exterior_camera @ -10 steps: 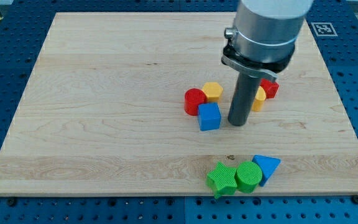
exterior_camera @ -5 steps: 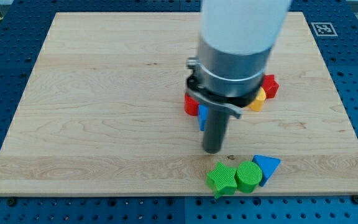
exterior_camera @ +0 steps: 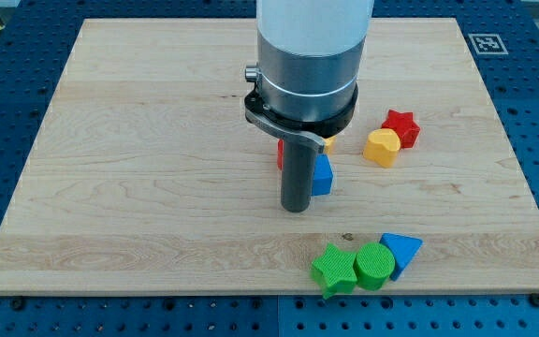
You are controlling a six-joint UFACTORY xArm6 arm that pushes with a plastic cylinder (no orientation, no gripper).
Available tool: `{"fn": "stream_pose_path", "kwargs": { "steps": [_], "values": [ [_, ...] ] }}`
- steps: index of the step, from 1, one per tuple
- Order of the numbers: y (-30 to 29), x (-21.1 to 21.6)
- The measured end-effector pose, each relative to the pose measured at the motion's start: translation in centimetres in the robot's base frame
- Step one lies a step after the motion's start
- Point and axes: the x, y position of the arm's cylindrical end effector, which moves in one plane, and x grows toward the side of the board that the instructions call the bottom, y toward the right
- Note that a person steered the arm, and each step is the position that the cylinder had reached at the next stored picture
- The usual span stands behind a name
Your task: Push the blue cube into the yellow heart
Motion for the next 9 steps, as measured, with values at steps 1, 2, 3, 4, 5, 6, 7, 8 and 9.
{"fn": "stream_pose_path", "kwargs": {
  "steps": [1, 2, 3, 4, 5, 6, 7, 8, 9],
  "values": [
    [-0.4, -0.4],
    [-0.5, -0.9],
    [0.8, -0.9],
    [1.9, -0.9],
    [1.9, -0.9],
    [2.0, -0.5],
    [1.6, -0.7],
    [1.6, -2.6],
    [2.3, -3.1]
  ]
}}
